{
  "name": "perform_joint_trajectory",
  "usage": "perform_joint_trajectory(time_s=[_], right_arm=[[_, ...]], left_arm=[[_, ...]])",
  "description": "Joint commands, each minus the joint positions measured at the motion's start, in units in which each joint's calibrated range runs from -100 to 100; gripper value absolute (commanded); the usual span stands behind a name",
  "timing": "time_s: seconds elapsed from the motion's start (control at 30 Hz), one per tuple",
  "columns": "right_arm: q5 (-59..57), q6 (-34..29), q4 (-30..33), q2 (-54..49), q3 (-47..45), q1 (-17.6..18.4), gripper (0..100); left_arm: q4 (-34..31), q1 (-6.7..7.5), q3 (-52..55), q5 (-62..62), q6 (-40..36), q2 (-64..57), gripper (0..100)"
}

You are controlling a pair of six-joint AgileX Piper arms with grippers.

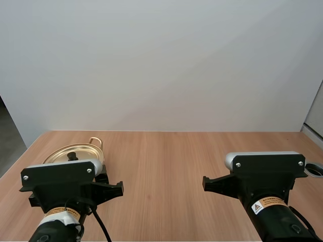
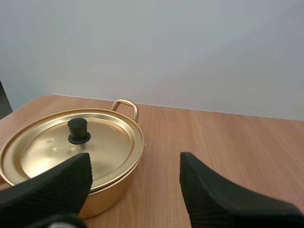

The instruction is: Open the pot, put the car inside, and close it

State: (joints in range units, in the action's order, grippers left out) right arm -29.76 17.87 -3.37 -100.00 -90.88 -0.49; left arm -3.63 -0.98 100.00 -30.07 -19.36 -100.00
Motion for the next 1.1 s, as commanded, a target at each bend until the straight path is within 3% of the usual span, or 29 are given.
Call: perform_joint_trajectory(time_s=[0.0,0.13,0.8,0.87,0.9,1.0,1.07], right_arm=[[7.8,0.0,-3.4,0.0,-9.1,0.0,0],[-2.3,0.0,-3.7,0.0,-9.1,0.1,0],[-2.0,0.0,-4.1,0.0,-9.1,1.7,0],[-2.0,0.0,-4.1,0.0,-9.1,1.7,0],[-2.0,0.0,-4.1,0.0,-9.1,1.7,0],[-2.0,0.0,-4.1,0.0,-9.1,1.7,0],[-2.0,0.0,-4.1,0.0,-9.1,1.7,0]], left_arm=[[0.0,-0.01,0.0,0.0,0.1,0.0,89],[0.0,-0.01,0.0,0.0,0.1,0.0,89],[0.7,-0.01,0.0,0.0,0.1,0.0,87],[0.8,-0.01,0.0,-0.2,0.1,0.0,75],[1.2,-0.01,0.0,-0.4,0.1,0.0,61],[1.6,-0.01,0.0,-0.5,0.1,0.0,1],[1.6,-0.01,0.0,-0.5,0.2,0.0,0]])
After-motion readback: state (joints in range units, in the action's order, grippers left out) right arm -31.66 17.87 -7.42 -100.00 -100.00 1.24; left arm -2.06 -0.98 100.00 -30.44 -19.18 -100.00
